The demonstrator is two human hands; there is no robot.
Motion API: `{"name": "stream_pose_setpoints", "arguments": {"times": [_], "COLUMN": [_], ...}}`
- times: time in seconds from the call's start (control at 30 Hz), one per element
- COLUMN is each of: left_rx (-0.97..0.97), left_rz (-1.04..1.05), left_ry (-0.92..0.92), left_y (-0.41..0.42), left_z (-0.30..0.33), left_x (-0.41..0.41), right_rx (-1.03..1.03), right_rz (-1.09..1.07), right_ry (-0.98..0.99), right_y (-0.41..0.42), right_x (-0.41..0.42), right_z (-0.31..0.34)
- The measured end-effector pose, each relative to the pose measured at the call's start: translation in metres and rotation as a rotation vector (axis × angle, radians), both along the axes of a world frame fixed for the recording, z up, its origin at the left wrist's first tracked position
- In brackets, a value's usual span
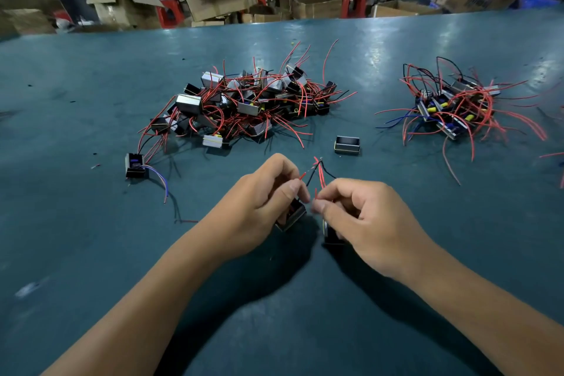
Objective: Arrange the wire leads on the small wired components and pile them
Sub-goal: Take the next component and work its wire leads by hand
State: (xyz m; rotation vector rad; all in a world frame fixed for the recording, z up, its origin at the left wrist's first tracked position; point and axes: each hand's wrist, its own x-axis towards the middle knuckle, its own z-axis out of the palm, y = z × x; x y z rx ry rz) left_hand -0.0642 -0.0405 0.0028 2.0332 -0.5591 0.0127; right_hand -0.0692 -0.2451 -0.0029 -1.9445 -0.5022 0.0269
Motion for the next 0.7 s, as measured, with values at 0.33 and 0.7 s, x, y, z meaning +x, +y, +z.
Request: {"name": "stream_pose_setpoints", "arguments": {"times": [0.33, 0.7], "left_rx": [-0.010, -0.054], "left_rz": [-0.030, 0.040], "left_ry": [0.037, 0.041], "left_y": [0.000, -0.006], "left_z": [-0.002, -0.002], "left_x": [-0.001, -0.003], "right_rx": [0.258, 0.238], "right_rz": [-0.085, -0.138], "right_ry": [0.050, 0.000], "right_y": [0.006, 0.007], "right_x": [0.000, 0.000], "right_z": [0.001, 0.000]}}
